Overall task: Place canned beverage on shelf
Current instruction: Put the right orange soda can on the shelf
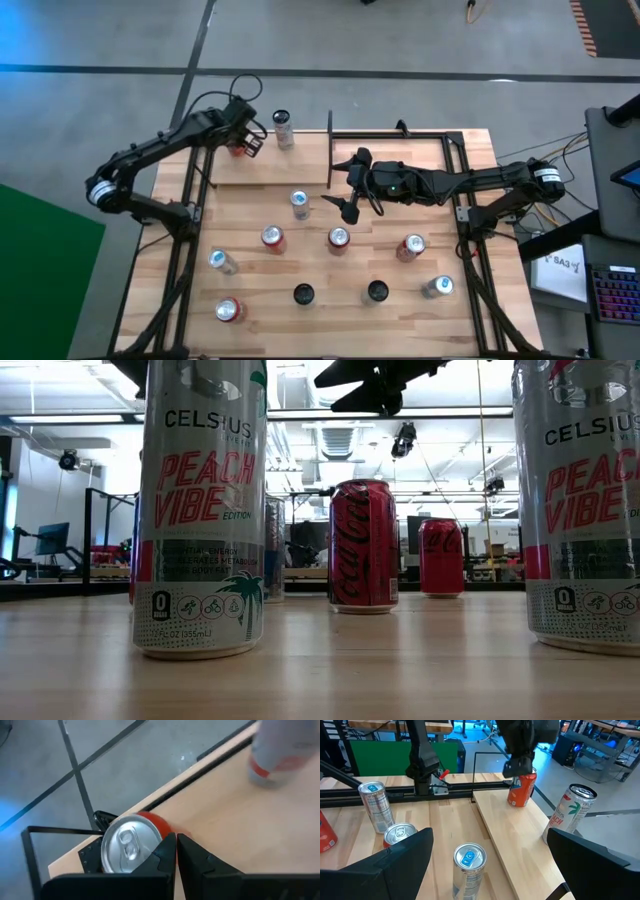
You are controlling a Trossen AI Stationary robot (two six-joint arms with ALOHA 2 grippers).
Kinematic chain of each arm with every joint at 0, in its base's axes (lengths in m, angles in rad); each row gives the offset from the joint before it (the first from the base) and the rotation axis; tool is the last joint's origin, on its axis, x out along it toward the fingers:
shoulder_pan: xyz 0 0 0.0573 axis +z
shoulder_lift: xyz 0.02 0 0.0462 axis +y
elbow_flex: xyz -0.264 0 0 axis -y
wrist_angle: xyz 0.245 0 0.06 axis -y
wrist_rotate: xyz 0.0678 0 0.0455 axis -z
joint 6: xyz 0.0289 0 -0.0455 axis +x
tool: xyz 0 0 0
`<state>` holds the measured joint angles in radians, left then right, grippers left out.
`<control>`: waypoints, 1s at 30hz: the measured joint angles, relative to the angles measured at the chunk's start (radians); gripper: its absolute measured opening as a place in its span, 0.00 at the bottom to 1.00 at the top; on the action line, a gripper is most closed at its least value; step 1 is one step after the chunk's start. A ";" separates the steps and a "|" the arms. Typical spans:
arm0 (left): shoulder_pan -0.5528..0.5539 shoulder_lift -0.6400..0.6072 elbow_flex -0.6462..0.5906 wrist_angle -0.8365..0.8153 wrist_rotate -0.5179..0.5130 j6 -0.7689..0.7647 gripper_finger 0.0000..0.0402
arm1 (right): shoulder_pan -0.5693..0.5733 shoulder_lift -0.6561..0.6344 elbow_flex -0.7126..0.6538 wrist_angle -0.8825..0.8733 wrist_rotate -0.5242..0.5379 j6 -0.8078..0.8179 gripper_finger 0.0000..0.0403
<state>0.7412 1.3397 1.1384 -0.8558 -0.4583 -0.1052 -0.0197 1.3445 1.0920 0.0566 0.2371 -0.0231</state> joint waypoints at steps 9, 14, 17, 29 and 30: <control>-0.004 -0.015 0.004 -0.098 0.102 -0.025 0.00 | 0.000 0.000 0.000 0.000 0.000 0.000 0.95; -0.004 0.023 0.004 -0.043 0.099 -0.027 0.00 | 0.000 0.000 0.000 -0.001 0.000 -0.001 0.95; -0.004 0.043 0.004 -0.023 0.049 -0.028 0.00 | 0.000 0.000 0.000 -0.001 0.000 -0.002 0.95; 0.014 0.097 0.004 -0.029 -0.058 -0.035 0.00 | 0.000 0.000 -0.013 -0.002 0.000 0.002 0.95; 0.016 0.101 0.004 -0.030 -0.058 -0.035 0.00 | 0.000 0.000 -0.013 -0.002 0.000 0.002 0.95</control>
<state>0.7571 1.4406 1.1423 -0.8860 -0.5159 -0.1406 -0.0196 1.3449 1.0794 0.0547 0.2369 -0.0208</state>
